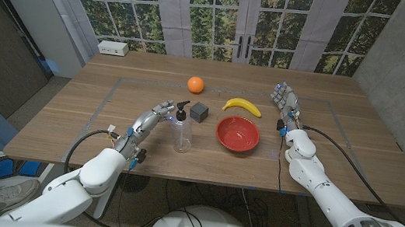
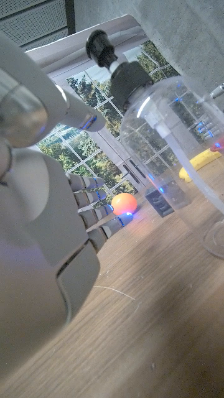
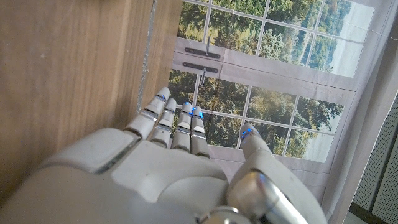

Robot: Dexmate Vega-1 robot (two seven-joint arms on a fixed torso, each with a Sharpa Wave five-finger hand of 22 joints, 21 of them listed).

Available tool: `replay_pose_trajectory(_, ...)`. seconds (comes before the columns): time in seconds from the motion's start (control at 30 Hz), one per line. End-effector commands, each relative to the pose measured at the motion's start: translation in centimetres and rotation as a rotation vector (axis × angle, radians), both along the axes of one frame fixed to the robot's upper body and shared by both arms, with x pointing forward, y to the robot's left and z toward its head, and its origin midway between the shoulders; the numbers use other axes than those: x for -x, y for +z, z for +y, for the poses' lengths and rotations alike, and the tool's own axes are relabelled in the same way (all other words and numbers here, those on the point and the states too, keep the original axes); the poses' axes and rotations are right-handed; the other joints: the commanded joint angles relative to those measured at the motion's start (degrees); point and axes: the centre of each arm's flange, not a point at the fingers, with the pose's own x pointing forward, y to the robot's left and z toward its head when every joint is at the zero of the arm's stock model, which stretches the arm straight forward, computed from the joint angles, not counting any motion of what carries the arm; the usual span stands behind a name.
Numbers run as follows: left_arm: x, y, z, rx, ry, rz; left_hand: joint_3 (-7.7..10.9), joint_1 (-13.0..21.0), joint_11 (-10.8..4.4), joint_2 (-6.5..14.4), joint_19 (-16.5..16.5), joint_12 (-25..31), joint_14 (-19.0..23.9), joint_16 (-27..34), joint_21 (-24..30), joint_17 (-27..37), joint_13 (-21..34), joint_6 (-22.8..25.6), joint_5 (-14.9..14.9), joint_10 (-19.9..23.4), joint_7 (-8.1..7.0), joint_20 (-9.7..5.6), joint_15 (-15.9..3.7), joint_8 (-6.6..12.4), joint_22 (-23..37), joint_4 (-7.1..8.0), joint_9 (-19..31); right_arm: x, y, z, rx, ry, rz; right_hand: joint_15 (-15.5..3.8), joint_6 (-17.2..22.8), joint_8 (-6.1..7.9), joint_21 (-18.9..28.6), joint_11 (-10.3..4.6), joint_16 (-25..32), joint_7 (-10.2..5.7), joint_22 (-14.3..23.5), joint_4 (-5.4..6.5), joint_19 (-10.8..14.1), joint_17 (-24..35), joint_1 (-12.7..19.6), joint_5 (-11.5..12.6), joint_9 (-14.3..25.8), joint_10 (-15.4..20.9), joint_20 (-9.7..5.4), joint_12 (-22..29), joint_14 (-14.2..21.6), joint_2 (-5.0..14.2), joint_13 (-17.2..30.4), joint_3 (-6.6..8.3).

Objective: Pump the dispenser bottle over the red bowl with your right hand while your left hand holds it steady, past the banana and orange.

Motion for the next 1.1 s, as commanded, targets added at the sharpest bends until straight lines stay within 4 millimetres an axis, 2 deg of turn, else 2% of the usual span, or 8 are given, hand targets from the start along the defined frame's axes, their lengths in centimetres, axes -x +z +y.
replay_pose_trajectory(0.03, 1.0, -0.8, -0.1, -0.008, 0.003, 0.0, 0.01, 0.1, -0.31, -0.6, 0.6, -0.2, 0.6, -0.2, -0.2, 0.2, 0.3, -0.1, 0.1, 0.0, 0.04, -0.48, -2.76, -0.08, 0.3, -0.28, 0.3, 0.1, 0.0, 0.2, 0.002, -0.005, -0.003, -0.11, 0.5, -0.19, 0.2, -0.29, 0.1, -0.08, 0.2, -0.15, 0.1, 0.2, 0.0, 0.4, 0.3, 0.5, 0.23, -0.1, 0.5, 0.67, 0.1, 0.05)
replay_pose_trajectory(0.87, 2.2, -1.6, 0.1, -0.091, 0.001, 0.008, -0.94, -0.2, -0.77, -2.1, 1.0, -0.3, 0.7, -0.1, -1.0, 0.3, 0.3, -0.2, 0.1, 0.1, -0.31, -0.85, -3.26, 0.05, 0.2, -1.29, 0.3, 1.1, -0.1, 0.8, 0.012, -0.021, -0.013, -0.2, 0.6, -0.3, 0.2, -0.22, 0.0, 0.0, 0.2, -0.26, 0.1, 0.3, -0.2, 0.4, 0.4, 0.5, 0.22, -0.3, 0.5, 0.71, 0.1, -0.11)
replay_pose_trajectory(0.93, 2.2, -1.5, 0.2, -0.106, 0.008, 0.009, -1.26, -0.3, -0.76, -2.7, 1.1, -0.3, 0.7, -0.1, -1.1, 0.3, 0.3, -0.3, 0.1, 0.1, -0.37, -0.9, -3.29, 0.05, 0.2, -1.5, 0.3, 1.3, -0.2, 0.7, 0.015, -0.022, -0.014, -0.14, 0.6, -0.32, 0.2, -0.29, 0.0, -0.1, 0.2, -0.27, 0.1, 0.3, -0.2, 0.4, 0.4, 0.6, 0.22, -0.3, 0.5, 0.72, 0.1, -0.12)
replay_pose_trajectory(1.03, 2.2, -1.1, 0.2, -0.152, 0.009, 0.018, -3.09, -0.6, -0.59, -6.7, 1.3, -0.6, 0.3, -0.2, -2.3, 0.4, 0.3, -1.8, 0.4, -0.8, -0.39, -1.01, -3.36, -0.08, 0.2, -2.75, 0.3, 1.6, -0.4, 0.6, 0.013, -0.026, -0.015, -0.19, 0.6, -0.33, 0.2, -0.27, 0.0, -0.12, 0.2, -0.27, 0.2, 0.4, -0.2, 0.4, 0.4, 0.5, 0.21, -0.3, 0.5, 0.72, 0.1, -0.14)
replay_pose_trajectory(1.1, 2.2, -0.8, 0.2, -0.185, 0.003, 0.018, -3.73, 0.2, -0.75, -8.3, 1.1, -0.9, -0.5, -0.4, -3.1, 0.4, 0.4, -3.7, 0.8, -2.0, -0.36, -1.22, -3.36, -0.26, 0.2, -3.21, 0.4, 1.8, -0.5, 0.5, 0.007, -0.027, -0.016, -0.14, 0.6, -0.35, 0.2, -0.25, 0.0, -0.04, 0.2, -0.28, 0.2, 0.4, -0.2, 0.4, 0.4, 0.5, 0.21, -0.3, 0.5, 0.72, 0.1, -0.16)
